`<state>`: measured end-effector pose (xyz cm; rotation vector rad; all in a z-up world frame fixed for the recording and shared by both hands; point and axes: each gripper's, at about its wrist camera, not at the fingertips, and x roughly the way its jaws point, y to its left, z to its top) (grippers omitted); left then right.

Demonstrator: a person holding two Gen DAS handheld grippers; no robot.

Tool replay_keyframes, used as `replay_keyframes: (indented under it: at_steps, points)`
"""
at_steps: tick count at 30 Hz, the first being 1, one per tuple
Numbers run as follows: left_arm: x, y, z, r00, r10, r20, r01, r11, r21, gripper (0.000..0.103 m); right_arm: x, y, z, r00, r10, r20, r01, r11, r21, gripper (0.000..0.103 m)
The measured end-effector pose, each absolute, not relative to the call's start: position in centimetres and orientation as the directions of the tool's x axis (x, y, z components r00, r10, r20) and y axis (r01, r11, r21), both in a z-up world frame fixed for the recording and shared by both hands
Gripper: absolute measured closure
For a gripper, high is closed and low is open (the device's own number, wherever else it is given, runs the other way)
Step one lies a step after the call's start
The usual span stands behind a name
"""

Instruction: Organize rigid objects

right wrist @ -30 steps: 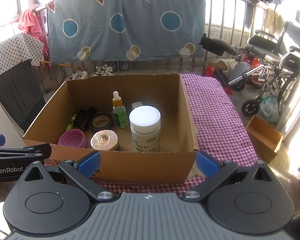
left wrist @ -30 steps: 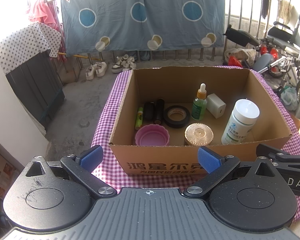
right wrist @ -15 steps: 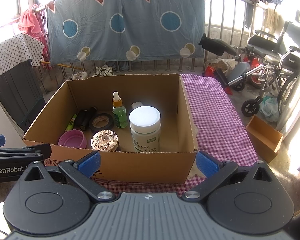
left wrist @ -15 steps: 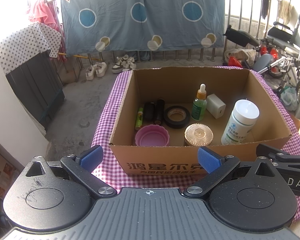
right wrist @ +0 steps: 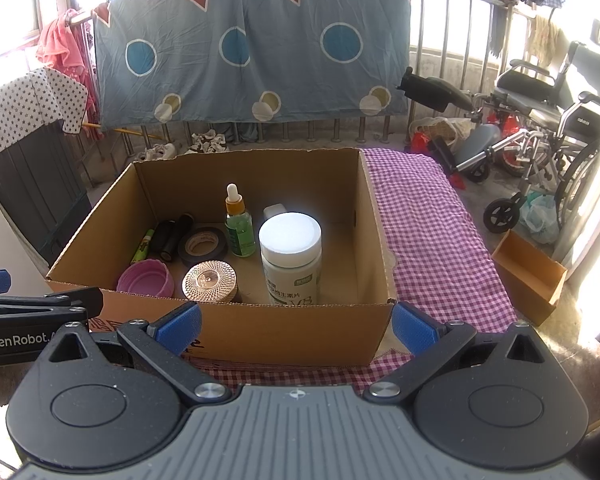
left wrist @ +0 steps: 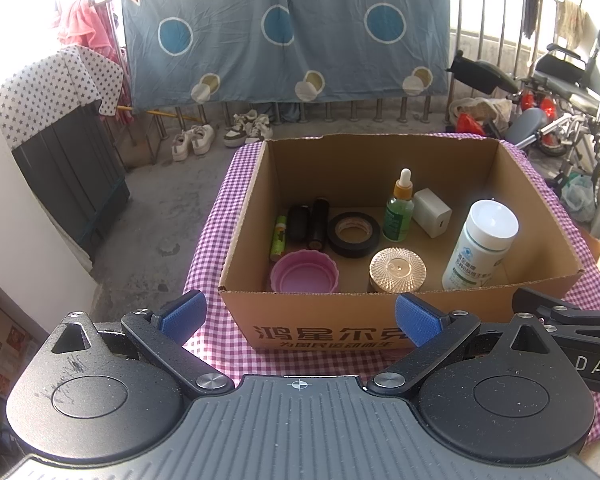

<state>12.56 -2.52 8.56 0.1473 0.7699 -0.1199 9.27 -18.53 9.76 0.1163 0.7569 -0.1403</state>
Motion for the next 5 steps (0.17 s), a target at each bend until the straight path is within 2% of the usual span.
replay_keyframes:
  at_steps: [5]
  points:
    - [12.57, -2.51, 8.57, 0.712, -0.054, -0.7, 0.161, 0.983, 0.089, 0.002, 9.26, -18.52, 9.77, 0.718, -0.085, -0.691, 0.169, 0.984, 0.055, 0.0]
